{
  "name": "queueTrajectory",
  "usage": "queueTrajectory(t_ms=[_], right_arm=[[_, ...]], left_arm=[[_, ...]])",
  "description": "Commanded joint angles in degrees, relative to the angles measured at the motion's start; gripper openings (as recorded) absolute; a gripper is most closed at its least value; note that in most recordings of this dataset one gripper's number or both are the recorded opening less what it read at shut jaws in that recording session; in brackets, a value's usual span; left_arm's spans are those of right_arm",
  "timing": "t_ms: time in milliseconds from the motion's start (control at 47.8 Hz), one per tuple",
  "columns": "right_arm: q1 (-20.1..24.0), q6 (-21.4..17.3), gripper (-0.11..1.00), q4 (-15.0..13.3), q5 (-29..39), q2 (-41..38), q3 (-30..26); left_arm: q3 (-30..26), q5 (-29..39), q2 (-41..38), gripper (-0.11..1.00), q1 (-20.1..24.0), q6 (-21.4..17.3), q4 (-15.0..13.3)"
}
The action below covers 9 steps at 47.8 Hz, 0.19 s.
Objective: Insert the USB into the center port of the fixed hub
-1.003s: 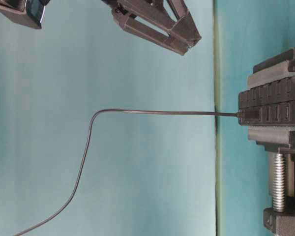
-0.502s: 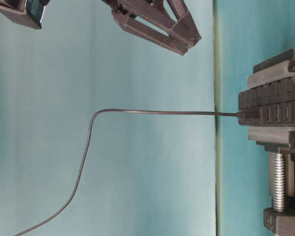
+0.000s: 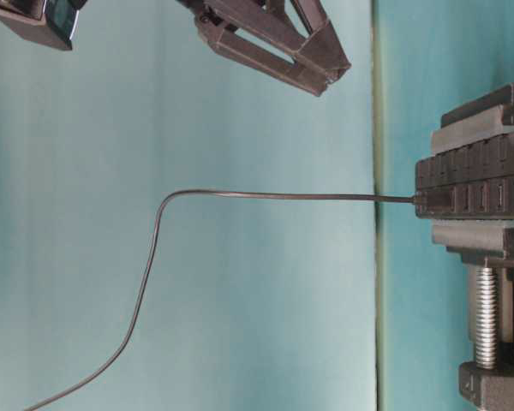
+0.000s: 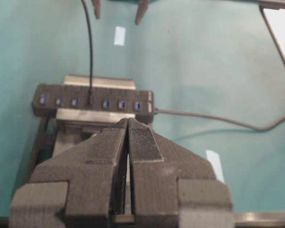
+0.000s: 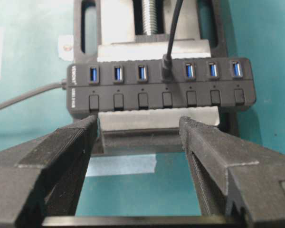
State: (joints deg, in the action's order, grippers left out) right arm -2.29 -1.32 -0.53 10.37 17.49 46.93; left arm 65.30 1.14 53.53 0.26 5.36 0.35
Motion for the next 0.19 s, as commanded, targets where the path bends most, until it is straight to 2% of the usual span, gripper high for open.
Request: queueTrajectory(t_ms=[0, 167], right_arm=[[0.2, -0.4, 0.77, 0.2, -0.4, 0.4, -0.5], [0.2, -0.4, 0.77, 0.1, -0.4, 0.4, -0.5]], left_arm=[[-1.6, -0.3, -0.4, 0.00, 0.0, 0.1, 0.1], [-1.7, -0.3, -0.4, 0.00, 0.0, 0.1, 0.1]])
